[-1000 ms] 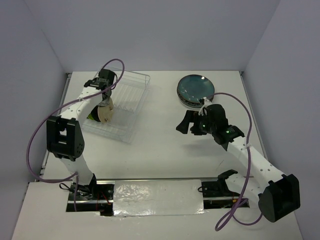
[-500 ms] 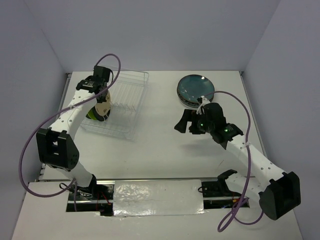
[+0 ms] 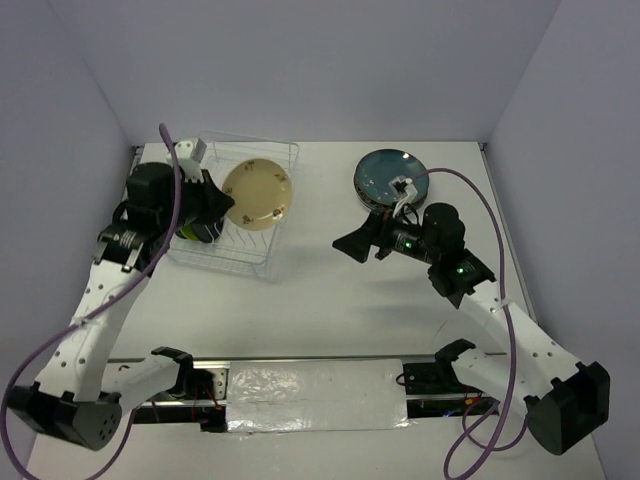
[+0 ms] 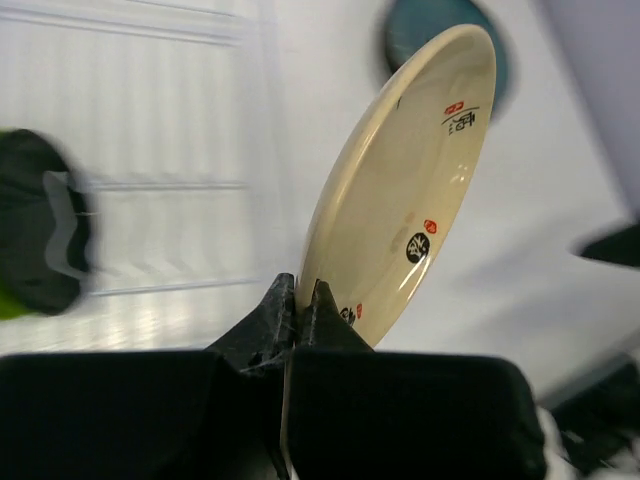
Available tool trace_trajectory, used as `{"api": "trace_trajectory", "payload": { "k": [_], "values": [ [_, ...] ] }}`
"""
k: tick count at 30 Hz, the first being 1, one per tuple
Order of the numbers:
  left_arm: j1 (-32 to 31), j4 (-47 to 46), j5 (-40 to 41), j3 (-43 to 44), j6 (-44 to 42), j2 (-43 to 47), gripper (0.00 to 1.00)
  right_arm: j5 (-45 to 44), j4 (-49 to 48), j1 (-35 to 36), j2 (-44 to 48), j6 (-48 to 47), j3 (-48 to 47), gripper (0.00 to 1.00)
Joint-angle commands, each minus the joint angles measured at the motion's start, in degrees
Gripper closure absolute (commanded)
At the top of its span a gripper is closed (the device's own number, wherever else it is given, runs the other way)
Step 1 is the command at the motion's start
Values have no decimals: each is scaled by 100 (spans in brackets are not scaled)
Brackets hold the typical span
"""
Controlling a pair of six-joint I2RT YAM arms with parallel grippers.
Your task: Unload the plates from the dish rack
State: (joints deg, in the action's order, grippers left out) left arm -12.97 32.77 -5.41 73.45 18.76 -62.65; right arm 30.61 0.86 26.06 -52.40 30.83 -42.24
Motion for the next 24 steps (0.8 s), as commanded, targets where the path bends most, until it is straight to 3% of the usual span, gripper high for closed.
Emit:
{"api": "trace_trajectory", "payload": {
  "k": [1, 7, 9, 10, 11, 13, 14, 15, 16, 17, 19, 21, 22, 23, 24],
  "values": [
    [-30, -1664, -2389, -978, 917, 261, 100, 436, -823, 135, -349, 133, -302, 0],
    [-39, -3092, -3528, -1798, 1946, 509, 100, 402, -876, 434, -1166, 318, -724, 4],
    [-39, -3522, -3886, -1922, 2157, 465, 100, 270, -974, 531, -1254, 354, -751, 12],
    [-47, -3611, -3967, -2000, 2219, 447, 100, 226, -1018, 531, -1342, 362, -794, 19],
    [-48, -3846, -4072, -2045, 2341, 430, 100, 96, -1044, 540, -1378, 380, -803, 33],
    [-47, -3840, -4205, -2098, 2377, 412, 100, -54, -1149, 549, -1430, 397, -821, 41],
    [-48, -3779, -4188, -2107, 2299, 394, 100, -134, -1159, 540, -1457, 398, -830, 54],
    [-48, -3552, -4092, -2081, 2237, 377, 100, -239, -1193, 549, -1457, 441, -804, 60],
    [-48, -3419, -4047, -2037, 2167, 351, 99, -275, -1342, 540, -1448, 494, -777, 78],
    [-48, -3331, -3995, -2028, 2036, 307, 85, -362, -1387, 549, -1422, 546, -751, 100],
    [-56, -3006, -3863, -2010, 1834, 193, 77, -477, -1501, 540, -1431, 652, -689, 100],
    [-65, -2534, -3523, -1923, 1667, 105, 58, -617, -1458, 531, -1439, 749, -628, 100],
    [-74, -2182, -3198, -1792, 1370, 26, 31, -713, -1423, 505, -1439, 810, -593, 100],
    [-83, -1805, -2768, -1669, 1228, -1, 17, -871, -1300, 479, -1422, 976, -497, 100],
    [-83, -1183, -1841, -1415, 1104, 7, 4, -1168, -1021, 392, -1431, 1082, -435, 100]
  ]
}}
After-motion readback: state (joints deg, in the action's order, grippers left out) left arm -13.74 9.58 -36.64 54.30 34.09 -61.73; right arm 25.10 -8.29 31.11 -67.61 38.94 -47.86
